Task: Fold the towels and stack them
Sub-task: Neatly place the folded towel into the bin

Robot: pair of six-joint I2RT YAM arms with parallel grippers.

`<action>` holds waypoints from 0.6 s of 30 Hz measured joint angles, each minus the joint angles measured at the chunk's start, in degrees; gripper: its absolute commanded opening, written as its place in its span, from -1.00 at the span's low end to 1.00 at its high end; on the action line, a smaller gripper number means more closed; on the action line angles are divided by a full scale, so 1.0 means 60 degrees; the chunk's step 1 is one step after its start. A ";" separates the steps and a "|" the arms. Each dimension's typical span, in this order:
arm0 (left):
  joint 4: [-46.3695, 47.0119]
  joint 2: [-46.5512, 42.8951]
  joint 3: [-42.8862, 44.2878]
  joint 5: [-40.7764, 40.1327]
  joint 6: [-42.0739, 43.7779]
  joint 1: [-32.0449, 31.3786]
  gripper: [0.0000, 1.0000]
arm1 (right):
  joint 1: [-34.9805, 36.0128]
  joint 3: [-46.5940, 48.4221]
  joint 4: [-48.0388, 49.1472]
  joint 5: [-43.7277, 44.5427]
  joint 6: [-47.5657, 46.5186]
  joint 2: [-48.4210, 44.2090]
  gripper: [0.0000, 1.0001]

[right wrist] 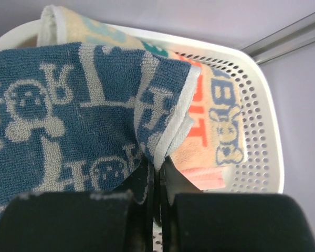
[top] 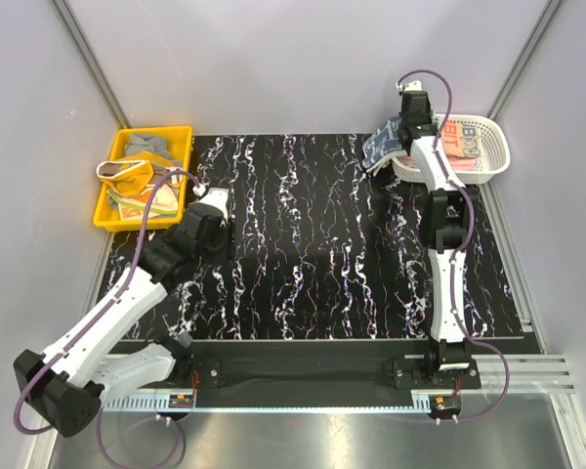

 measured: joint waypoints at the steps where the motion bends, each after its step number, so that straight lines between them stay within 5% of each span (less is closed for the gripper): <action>1: 0.0007 0.0055 0.0000 -0.0036 0.0058 0.0018 -0.05 | -0.0029 0.0000 0.0062 0.0004 -0.0113 0.0000 -1.00; 18: 0.0641 0.0353 -0.0546 0.0026 0.0153 0.0040 -0.07 | -0.1107 -0.0168 0.0663 -0.0433 -0.0758 -0.0157 -1.00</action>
